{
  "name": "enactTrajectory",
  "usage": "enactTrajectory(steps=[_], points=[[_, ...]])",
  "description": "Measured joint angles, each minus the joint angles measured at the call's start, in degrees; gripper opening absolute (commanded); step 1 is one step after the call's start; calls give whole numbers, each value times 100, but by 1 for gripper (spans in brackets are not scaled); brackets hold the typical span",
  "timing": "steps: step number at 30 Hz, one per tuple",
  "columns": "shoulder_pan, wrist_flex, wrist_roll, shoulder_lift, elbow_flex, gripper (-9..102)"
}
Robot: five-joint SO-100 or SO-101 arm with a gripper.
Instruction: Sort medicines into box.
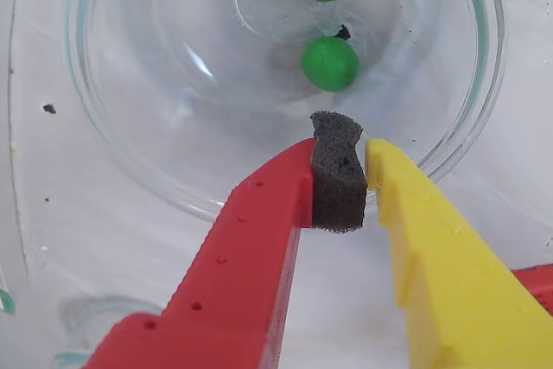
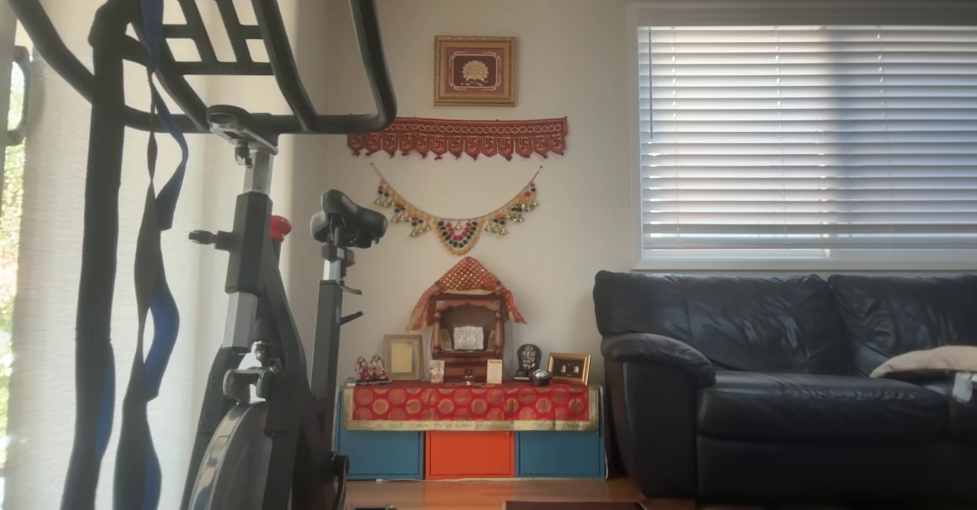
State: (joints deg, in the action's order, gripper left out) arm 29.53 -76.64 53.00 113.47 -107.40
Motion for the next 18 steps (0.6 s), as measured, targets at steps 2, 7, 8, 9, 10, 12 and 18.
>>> enactTrajectory(steps=[2,7,8,9,10,12,18], points=[[-18,211,0,0,-211,2],[-9,580,-53,0,-527,8],[-9,580,-53,0,-527,11],[-9,545,-53,0,-527,12],[-9,536,-53,0,-527,12],[-9,510,-53,0,-527,12],[18,510,-53,0,-527,15]])
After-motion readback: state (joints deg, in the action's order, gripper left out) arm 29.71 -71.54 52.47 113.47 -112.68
